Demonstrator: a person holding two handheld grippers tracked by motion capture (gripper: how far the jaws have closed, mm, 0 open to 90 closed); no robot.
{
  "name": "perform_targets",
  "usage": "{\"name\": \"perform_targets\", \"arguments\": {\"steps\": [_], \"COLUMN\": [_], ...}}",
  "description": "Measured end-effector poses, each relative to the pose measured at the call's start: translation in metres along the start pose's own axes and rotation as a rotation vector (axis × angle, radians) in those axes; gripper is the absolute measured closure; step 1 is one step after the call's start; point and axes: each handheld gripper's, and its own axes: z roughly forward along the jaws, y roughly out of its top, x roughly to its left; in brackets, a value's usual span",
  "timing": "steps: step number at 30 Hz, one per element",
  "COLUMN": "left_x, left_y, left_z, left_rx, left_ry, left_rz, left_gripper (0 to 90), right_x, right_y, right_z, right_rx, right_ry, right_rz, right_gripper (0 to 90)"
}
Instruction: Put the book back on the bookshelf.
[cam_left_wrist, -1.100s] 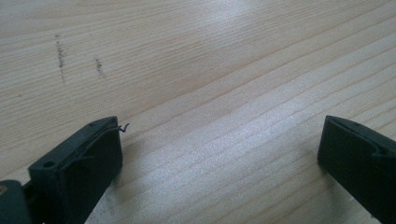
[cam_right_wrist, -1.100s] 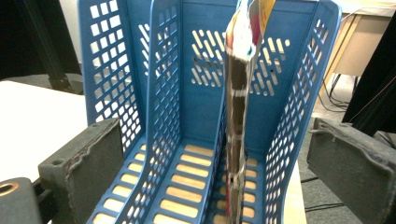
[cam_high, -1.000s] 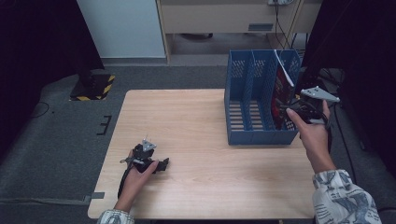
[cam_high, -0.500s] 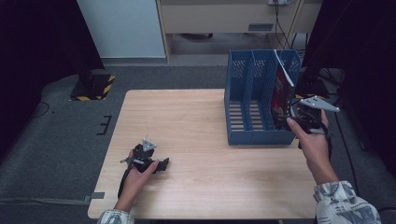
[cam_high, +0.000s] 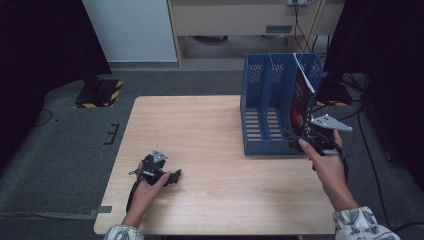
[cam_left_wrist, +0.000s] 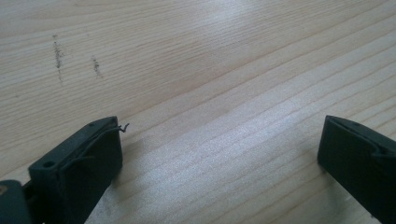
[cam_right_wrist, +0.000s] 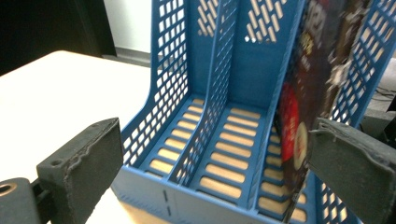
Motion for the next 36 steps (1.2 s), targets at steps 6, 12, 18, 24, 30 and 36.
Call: {"name": "perform_targets", "arguments": {"steps": [6, 12, 18, 24, 30, 36], "left_x": [0.0, 0.0, 0.0, 0.0, 0.0, 0.0], "left_y": [0.0, 0.0, 0.0, 0.0, 0.0, 0.0], "left_z": [0.0, 0.0, 0.0, 0.0, 0.0, 0.0], "left_rx": [0.0, 0.0, 0.0, 0.0, 0.0, 0.0], "left_ry": [-0.001, -0.001, -0.001, -0.001, -0.001, -0.001], "left_rz": [0.002, 0.002, 0.002, 0.002, 0.002, 0.002], "left_gripper": [0.0, 0.0, 0.0, 0.0, 0.0, 0.0], "right_x": [0.01, 0.019, 0.031, 0.042, 0.051, 0.058], "right_y": [-0.008, -0.018, -0.03, -0.044, -0.063, -0.083], "right_z": [0.0, 0.002, 0.006, 0.01, 0.012, 0.014], "right_rx": [0.03, 0.054, 0.092, 0.12, 0.146, 0.182], "right_ry": [0.029, 0.06, 0.096, 0.125, 0.166, 0.181], "right_rz": [-0.018, -0.034, -0.04, -0.06, -0.066, -0.077], "right_gripper": [3.9, 4.0, 4.0, 4.4, 5.1, 5.3]}}
